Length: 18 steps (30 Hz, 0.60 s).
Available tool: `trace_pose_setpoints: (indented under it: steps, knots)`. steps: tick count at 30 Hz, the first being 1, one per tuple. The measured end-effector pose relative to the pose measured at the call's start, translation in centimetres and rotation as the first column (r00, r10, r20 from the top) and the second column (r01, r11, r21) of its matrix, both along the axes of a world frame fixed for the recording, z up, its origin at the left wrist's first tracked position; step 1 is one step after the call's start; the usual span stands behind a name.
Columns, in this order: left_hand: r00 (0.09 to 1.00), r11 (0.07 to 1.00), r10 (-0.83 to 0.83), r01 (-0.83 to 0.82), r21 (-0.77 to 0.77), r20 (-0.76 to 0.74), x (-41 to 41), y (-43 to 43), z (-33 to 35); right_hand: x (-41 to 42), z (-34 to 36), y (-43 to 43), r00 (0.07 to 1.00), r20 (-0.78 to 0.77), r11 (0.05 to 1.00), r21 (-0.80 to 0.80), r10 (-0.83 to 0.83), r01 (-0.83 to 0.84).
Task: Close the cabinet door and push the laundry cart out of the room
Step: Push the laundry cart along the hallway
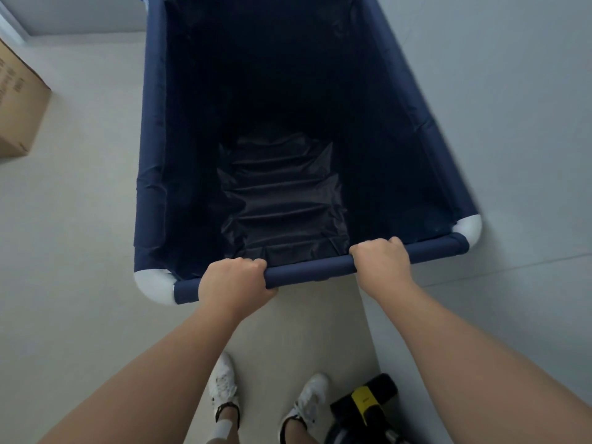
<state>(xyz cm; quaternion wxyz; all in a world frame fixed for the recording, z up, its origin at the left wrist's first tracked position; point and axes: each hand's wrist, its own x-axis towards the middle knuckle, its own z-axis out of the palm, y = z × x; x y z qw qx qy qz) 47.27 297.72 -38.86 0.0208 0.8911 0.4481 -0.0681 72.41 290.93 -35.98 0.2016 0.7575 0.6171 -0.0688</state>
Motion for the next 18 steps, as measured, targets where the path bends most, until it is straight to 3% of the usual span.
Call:
trace_pose_setpoints:
  steps: [9,18]
  knots:
    - [0.999,0.998,0.006,-0.004,0.059,-0.035,0.6,2.3,-0.1,0.6,-0.3,1.9,0.999,-0.046,0.997,0.079,0.025,-0.022]
    - [0.999,0.999,0.041,-0.041,0.025,0.003,0.6,2.6,0.3,1.3,-1.5,2.2,0.99,-0.07,0.982,0.155,0.121,-0.109]
